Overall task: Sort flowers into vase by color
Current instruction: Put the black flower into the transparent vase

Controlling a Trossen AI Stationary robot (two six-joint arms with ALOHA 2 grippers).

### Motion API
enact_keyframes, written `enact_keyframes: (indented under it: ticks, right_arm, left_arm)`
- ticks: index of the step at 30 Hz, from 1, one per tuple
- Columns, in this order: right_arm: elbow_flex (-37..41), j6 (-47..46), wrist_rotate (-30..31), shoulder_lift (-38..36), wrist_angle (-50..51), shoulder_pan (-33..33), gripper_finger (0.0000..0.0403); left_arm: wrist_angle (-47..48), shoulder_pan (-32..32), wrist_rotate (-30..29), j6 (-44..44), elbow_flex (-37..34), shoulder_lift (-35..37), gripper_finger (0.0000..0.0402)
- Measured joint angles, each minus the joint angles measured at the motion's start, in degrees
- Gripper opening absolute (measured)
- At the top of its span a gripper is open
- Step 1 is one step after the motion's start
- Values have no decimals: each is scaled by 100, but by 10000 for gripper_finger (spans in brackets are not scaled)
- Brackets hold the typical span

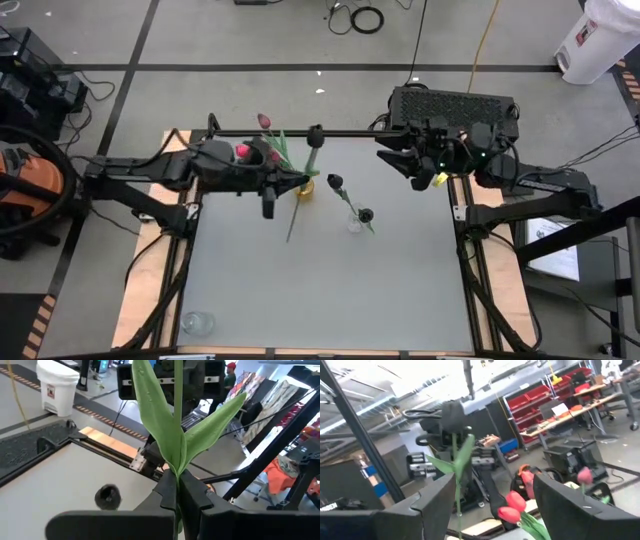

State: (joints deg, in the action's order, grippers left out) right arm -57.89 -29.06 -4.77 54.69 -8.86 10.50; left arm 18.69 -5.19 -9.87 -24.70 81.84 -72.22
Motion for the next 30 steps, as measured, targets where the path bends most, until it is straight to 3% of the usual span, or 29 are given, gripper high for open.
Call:
enact_keyframes:
  ticks: [10, 20, 26, 30]
  right_arm:
    - [0, -31, 0, 556, -804, -201, 258]
    - [-3, -57, -3, 1046, -1706, -530, 258]
    - [-457, 27, -22, 1500, -1626, -627, 258]
    - [-942, 130, -347, 1870, -1560, -627, 258]
  left_arm:
    - [-1020, 429, 810, 49, 0, -515, 3]
    - [-1455, 588, 1356, 110, -2, -731, 3]
    - [-1539, 586, 1400, 121, -2, -759, 3]
    - [-1538, 588, 1423, 133, -4, -755, 3]
